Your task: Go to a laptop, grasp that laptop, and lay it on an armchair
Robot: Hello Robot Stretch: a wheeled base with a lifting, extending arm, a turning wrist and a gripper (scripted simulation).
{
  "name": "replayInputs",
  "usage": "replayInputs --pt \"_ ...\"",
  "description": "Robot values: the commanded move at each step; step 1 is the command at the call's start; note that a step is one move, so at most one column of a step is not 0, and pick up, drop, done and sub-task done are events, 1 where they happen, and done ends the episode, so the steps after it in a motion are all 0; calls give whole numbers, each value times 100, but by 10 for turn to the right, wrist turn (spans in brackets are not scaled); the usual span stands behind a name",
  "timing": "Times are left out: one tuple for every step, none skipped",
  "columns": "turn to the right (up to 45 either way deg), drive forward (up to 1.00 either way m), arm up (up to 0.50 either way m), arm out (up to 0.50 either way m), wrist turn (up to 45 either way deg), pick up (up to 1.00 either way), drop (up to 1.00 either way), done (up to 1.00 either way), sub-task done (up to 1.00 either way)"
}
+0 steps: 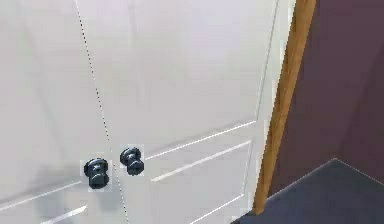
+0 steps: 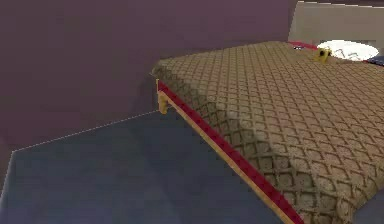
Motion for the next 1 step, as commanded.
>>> replayInputs --pt "-450 0 0 0 0 0 0 0 0"
